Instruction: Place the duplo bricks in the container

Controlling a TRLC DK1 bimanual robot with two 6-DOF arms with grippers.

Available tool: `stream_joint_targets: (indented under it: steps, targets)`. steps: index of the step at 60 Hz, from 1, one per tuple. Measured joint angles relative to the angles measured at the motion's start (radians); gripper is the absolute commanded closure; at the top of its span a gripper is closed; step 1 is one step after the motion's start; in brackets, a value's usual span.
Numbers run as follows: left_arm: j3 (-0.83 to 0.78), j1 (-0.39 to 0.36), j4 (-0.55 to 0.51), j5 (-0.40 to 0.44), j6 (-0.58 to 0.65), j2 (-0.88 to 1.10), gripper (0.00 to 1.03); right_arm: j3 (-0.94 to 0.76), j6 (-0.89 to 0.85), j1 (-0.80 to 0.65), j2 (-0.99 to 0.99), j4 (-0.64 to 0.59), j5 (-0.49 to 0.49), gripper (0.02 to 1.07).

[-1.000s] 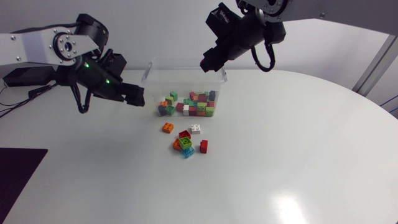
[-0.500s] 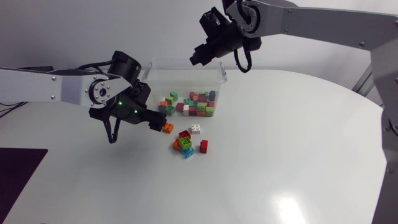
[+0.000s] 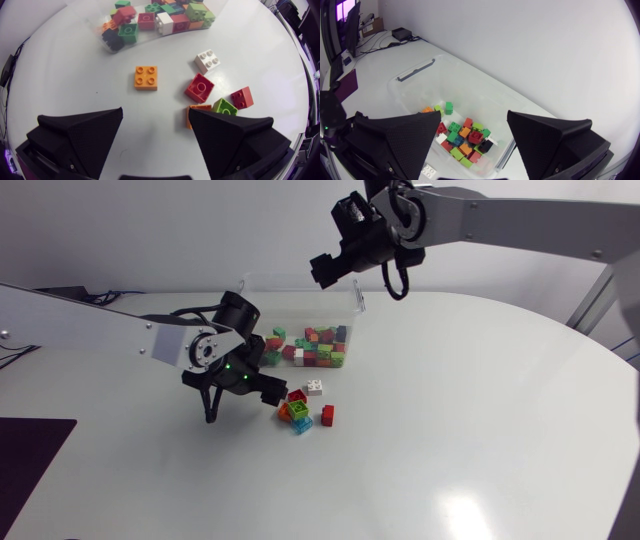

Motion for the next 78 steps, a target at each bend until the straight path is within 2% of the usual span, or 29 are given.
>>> stream_joint_targets:
  steps: [8,18,20,30,32,44,50,60,69,78]
  targets:
    - [0.049,0.001,0.012,-0.010,-0.002,0.063,0.16,-0.205,-0.001,0.000,-0.168,0.053,-0.015,0.06]
    - [0.117,0.024,0.015,-0.013,-0.002,0.130,0.18,-0.420,-0.009,0.000,-0.325,0.064,-0.042,0.06]
    - [0.128,0.029,0.015,-0.013,-0.002,0.140,0.23,-0.461,-0.013,0.000,-0.348,0.066,-0.048,0.06]
    - [0.167,0.040,0.019,-0.013,0.002,0.180,0.35,-0.614,-0.029,0.009,-0.422,0.070,-0.056,0.07]
    - [0.173,0.040,0.019,-0.013,0.002,0.188,0.39,-0.631,-0.034,0.012,-0.430,0.070,-0.056,0.07]
    - [0.204,0.040,0.020,-0.011,0.002,0.243,0.44,-0.737,-0.058,0.016,-0.493,0.070,-0.060,0.07]
    - [0.208,0.040,0.019,-0.004,0.008,0.253,0.47,-0.776,-0.073,0.027,-0.511,0.070,-0.062,0.11]
    - [0.225,0.043,0.020,0.037,0.033,0.270,0.61,-0.801,-0.147,0.026,-0.510,0.031,-0.137,0.12]
    - [0.227,0.043,0.019,0.041,0.055,0.271,0.70,-0.801,-0.259,0.026,-0.436,-0.002,-0.193,0.11]
    - [0.219,0.044,0.018,0.044,0.085,0.254,0.70,-0.776,-0.364,0.026,-0.301,-0.039,-0.211,0.11]
